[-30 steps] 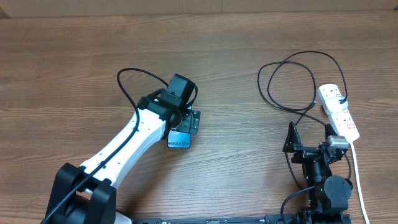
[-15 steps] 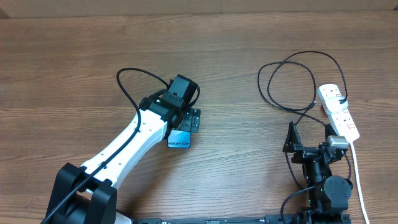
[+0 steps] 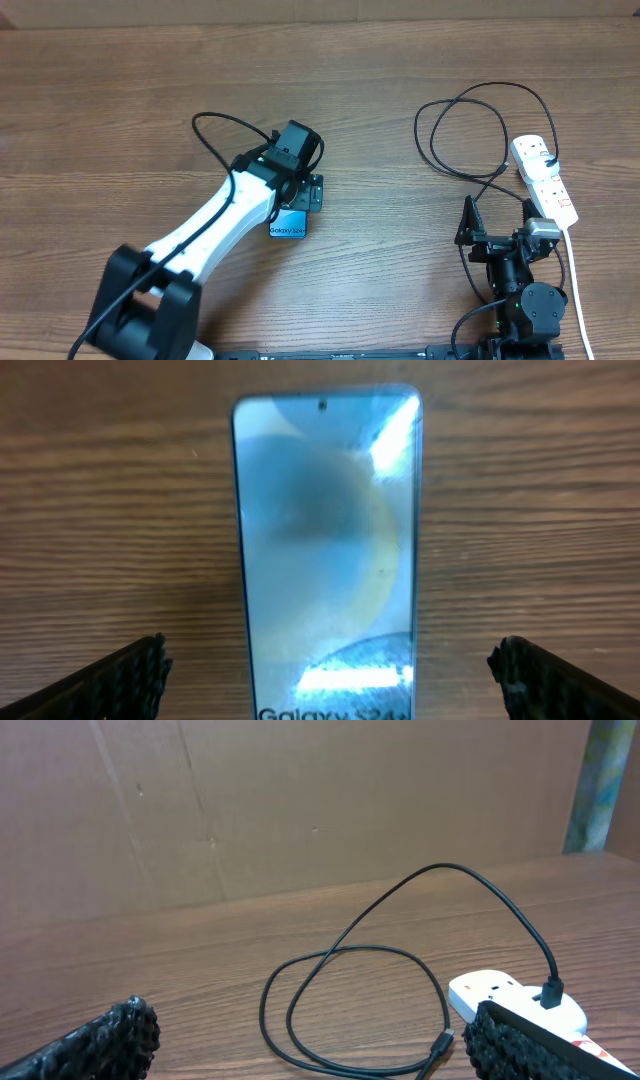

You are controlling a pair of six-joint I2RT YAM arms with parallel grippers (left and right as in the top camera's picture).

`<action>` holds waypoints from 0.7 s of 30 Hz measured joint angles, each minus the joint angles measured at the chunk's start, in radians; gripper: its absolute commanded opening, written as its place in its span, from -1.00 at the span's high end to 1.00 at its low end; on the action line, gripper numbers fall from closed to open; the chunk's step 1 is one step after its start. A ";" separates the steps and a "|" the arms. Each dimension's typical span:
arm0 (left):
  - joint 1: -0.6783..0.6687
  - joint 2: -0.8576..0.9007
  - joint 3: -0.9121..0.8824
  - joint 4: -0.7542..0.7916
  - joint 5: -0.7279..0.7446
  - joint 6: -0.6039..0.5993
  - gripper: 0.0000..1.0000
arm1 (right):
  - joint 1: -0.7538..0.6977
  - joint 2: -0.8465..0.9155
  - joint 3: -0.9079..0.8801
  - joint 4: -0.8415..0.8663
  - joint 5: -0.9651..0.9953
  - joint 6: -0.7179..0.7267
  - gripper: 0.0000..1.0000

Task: Plug charger to phone and switch on socket
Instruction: 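Move the left gripper over the blue phone and lower toward it, then close the left gripper on the phone's long edges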

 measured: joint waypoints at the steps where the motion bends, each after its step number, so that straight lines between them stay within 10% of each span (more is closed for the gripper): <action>1: 0.000 0.022 0.000 0.000 0.004 -0.006 -0.99 | 0.000 0.000 0.000 0.000 0.000 0.000 -1.00; 21: 0.001 0.171 0.022 0.005 0.088 -0.023 -0.98 | 0.000 0.000 0.000 0.000 0.000 0.000 -1.00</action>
